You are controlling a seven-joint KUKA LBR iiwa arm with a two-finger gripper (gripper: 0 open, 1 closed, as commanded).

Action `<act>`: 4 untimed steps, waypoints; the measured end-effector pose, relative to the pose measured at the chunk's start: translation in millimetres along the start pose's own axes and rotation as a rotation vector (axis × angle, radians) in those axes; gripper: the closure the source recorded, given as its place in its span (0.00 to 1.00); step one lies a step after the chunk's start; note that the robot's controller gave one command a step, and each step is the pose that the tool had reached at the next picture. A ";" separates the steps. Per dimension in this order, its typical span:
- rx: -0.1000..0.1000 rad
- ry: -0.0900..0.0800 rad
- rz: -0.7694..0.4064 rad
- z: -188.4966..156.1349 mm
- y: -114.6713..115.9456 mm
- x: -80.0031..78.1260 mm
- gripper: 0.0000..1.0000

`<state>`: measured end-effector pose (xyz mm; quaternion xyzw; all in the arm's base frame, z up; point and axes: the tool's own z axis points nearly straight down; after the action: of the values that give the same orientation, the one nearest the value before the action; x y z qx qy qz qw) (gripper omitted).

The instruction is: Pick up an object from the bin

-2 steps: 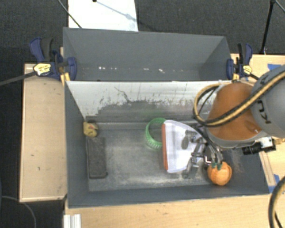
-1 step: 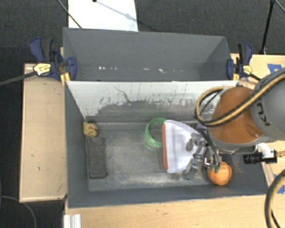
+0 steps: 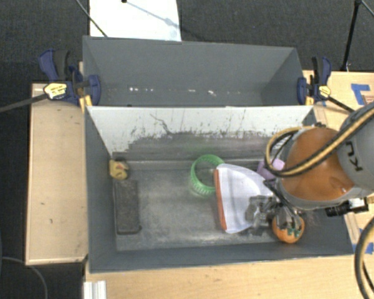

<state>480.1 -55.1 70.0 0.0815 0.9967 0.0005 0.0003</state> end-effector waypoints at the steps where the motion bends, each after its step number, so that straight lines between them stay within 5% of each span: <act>1: 0.000 0.000 0.001 0.0 0.0 0.0 1.00; 2: 0.000 0.007 -0.002 -52.2 1.4 3.2 1.00; 3: 0.000 -0.006 -0.004 -87.6 6.2 -2.0 1.00; 4: 0.001 0.008 0.010 -125.0 17.8 -1.4 1.00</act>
Offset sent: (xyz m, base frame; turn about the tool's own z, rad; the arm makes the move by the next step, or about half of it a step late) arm -0.0029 0.0036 0.1227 -0.0120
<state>484.3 -37.9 195.0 0.0866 0.9962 0.0002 -0.0037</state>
